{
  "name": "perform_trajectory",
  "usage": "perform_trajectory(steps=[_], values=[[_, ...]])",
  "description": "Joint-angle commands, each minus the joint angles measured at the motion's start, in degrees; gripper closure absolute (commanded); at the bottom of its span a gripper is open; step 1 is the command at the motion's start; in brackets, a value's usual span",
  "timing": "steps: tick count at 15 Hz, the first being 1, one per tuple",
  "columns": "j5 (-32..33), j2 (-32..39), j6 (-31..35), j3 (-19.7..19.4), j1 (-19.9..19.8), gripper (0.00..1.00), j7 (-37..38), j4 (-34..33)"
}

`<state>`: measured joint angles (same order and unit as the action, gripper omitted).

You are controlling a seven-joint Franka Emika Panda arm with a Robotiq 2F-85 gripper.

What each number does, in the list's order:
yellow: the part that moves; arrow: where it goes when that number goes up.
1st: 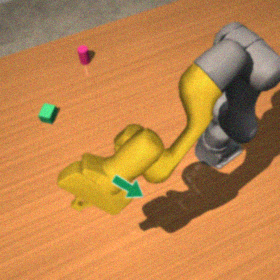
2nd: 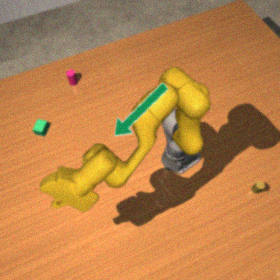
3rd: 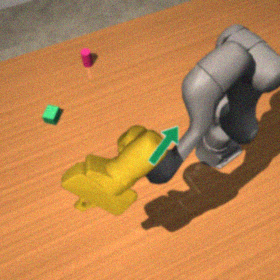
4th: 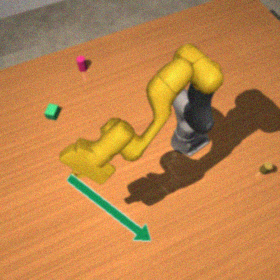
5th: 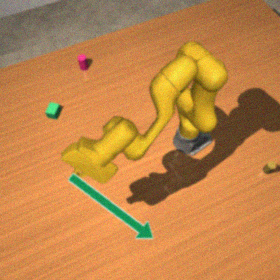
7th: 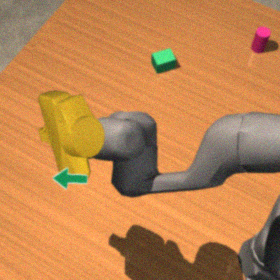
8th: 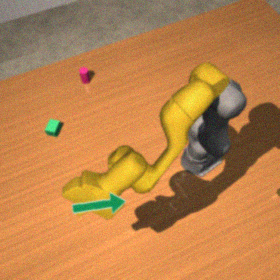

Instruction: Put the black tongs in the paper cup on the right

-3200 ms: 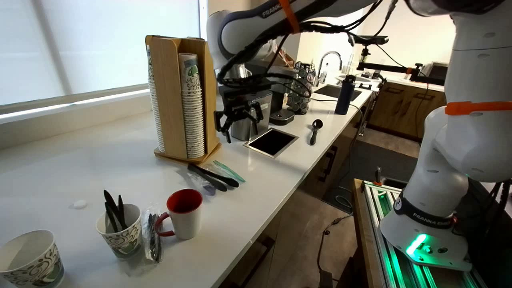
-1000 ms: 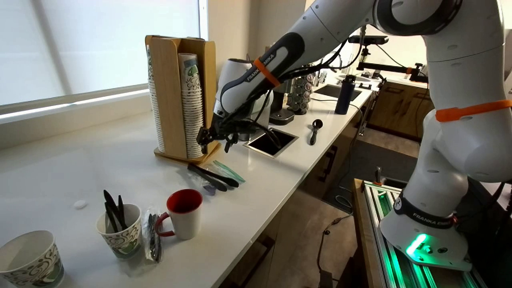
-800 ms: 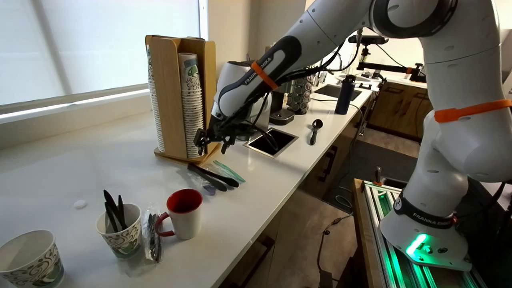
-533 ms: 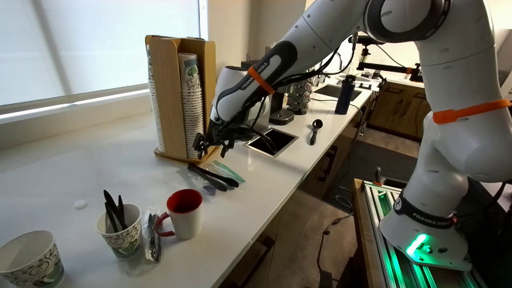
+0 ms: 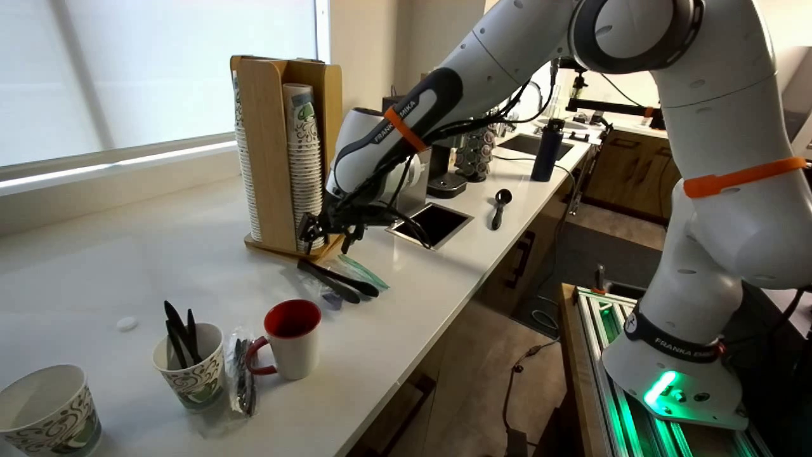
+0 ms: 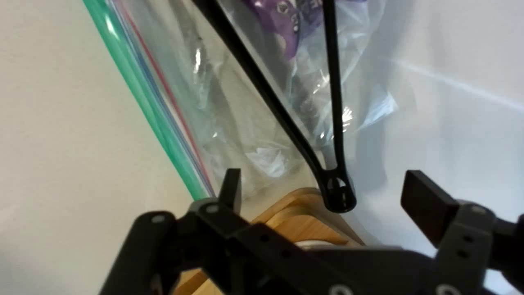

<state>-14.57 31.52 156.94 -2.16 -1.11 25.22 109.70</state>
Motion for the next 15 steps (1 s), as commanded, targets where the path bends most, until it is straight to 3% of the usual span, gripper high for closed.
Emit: perform_trajectory(steps=[1, 10, 15], values=[[-2.6, 4.3, 0.5, 1.6, -0.7, 0.0, -2.1, -4.0], [-2.2, 8.9, -0.6, 1.5, -0.5, 0.02, -1.7, -8.5], [-1.9, 9.7, -1.0, 1.3, -0.3, 0.48, -1.6, -9.5]])
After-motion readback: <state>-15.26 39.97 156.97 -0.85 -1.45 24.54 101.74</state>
